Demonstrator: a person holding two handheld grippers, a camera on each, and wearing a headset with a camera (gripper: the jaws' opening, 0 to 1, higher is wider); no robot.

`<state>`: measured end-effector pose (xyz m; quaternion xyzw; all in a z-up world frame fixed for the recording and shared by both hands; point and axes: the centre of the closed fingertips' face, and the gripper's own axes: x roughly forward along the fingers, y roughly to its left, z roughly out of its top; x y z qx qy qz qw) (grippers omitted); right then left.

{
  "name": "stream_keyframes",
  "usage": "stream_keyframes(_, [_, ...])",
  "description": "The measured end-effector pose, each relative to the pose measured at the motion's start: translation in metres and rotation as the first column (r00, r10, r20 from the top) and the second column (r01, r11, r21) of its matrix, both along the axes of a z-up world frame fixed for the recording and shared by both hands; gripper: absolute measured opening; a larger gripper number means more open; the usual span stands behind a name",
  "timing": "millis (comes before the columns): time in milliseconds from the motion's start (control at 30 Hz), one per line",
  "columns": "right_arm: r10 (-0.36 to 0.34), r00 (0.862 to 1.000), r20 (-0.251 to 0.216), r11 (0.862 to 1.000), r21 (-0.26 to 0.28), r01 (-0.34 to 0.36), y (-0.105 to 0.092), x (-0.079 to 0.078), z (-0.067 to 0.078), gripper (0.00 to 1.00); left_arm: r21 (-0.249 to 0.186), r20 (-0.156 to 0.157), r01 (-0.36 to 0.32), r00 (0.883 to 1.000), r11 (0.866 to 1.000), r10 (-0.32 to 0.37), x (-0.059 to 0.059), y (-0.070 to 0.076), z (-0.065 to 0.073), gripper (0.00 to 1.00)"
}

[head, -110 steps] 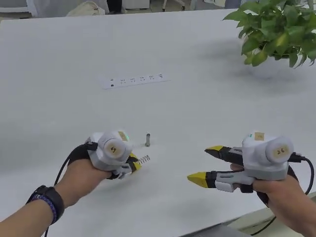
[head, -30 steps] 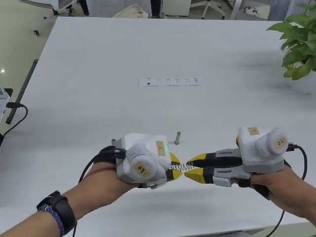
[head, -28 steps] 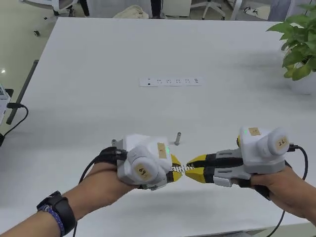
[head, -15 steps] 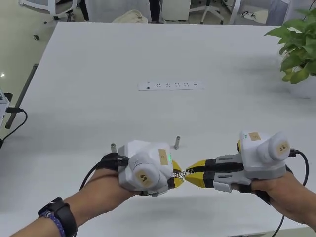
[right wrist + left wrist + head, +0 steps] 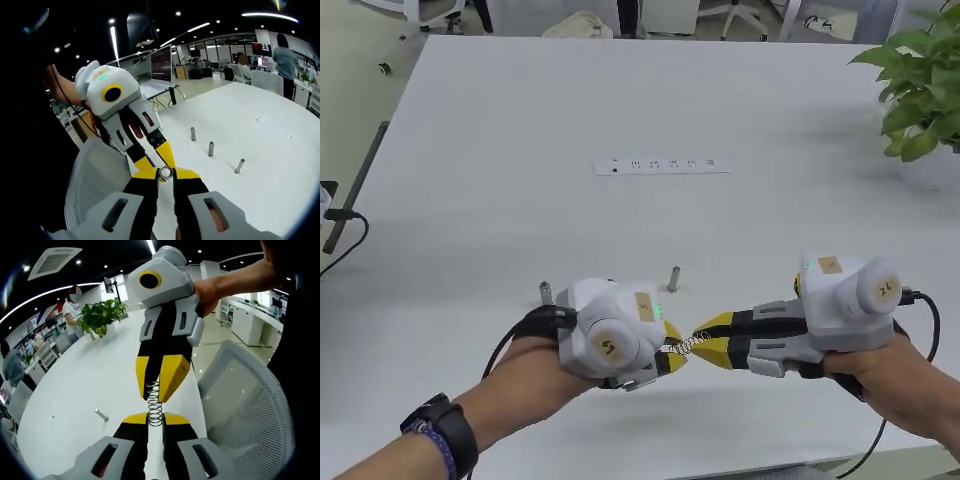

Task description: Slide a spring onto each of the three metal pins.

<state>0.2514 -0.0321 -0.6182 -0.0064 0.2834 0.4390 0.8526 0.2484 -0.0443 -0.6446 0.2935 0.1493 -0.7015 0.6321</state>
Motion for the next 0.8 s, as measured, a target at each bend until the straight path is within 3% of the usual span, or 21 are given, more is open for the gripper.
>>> stream_keyframes(367, [0.056,0.998,0.024,0.992,-0.113,-0.053,-0.004,0.006,0.008,0.09,-0.058,-0.067,-0.046,0.997,0.997,0.043,0.004,-0.012,0.007,0.02])
stream_keyframes(533, [0.116,0.993,0.012,0.977,-0.18,-0.112,-0.008,0.001,0.008,0.1,-0.072,-0.088,-0.053,0.995,0.996,0.046,0.002,-0.015,0.007,0.02])
stream_keyframes(633, [0.13,0.991,0.008,0.972,-0.2,-0.126,-0.011,0.002,0.009,0.17,-0.075,-0.093,-0.053,0.995,0.996,0.046,0.001,-0.016,0.007,0.02])
stream_keyframes(667, [0.141,0.99,0.004,0.967,-0.213,-0.137,-0.013,0.001,0.009,0.18,-0.076,-0.095,-0.053,0.994,0.996,0.046,0.001,-0.017,0.006,0.02])
stream_keyframes(800, [0.211,0.977,-0.013,0.929,-0.31,-0.204,-0.021,-0.004,0.006,0.21,-0.078,-0.095,-0.047,0.995,0.996,0.039,-0.001,-0.018,0.007,0.02])
